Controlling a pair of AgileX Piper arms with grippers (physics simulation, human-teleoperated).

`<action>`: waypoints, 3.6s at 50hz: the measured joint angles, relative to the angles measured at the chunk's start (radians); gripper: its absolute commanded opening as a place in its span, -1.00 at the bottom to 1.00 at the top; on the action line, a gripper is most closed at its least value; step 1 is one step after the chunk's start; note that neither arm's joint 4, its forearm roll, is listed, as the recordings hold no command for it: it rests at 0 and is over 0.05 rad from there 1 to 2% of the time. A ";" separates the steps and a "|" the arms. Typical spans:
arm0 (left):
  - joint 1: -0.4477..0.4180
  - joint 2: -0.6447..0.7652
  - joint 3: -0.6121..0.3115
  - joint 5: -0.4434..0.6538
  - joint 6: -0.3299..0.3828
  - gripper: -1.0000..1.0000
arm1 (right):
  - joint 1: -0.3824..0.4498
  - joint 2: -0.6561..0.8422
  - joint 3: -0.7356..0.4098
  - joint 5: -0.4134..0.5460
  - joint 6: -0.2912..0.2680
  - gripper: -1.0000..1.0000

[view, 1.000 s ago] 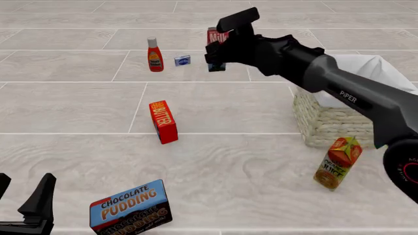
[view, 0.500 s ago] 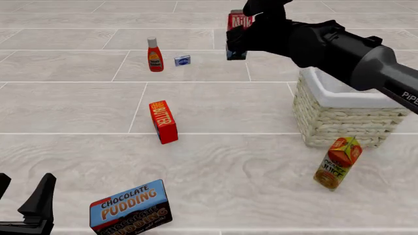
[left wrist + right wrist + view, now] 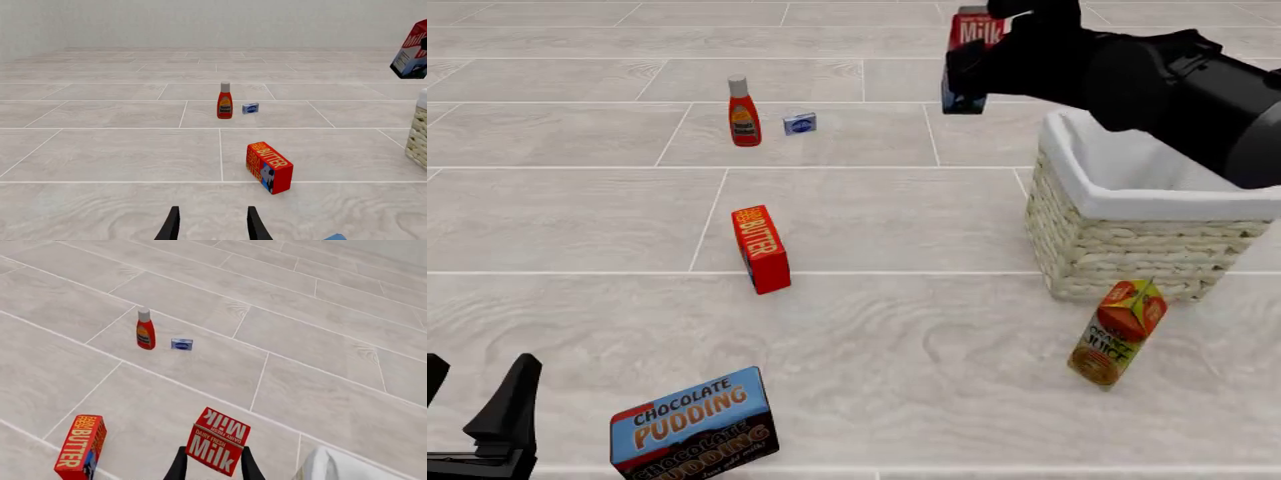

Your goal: Pick the milk and place it in the basket.

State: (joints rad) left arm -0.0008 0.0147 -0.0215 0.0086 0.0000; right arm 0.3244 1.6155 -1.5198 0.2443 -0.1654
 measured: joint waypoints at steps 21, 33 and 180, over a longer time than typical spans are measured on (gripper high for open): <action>0.000 0.000 0.000 0.000 0.000 1.00 | -0.102 -0.052 0.048 0.001 0.011 -1.00; 0.000 0.000 0.000 0.000 0.000 1.00 | -0.169 -0.063 0.069 -0.005 0.025 -1.00; 0.000 0.000 0.000 0.000 0.000 1.00 | -0.538 0.270 0.124 -0.142 0.081 1.00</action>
State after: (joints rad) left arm -0.0009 0.0146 -0.0215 0.0087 0.0001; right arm -0.2134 1.8851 -1.3963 0.1021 -0.0849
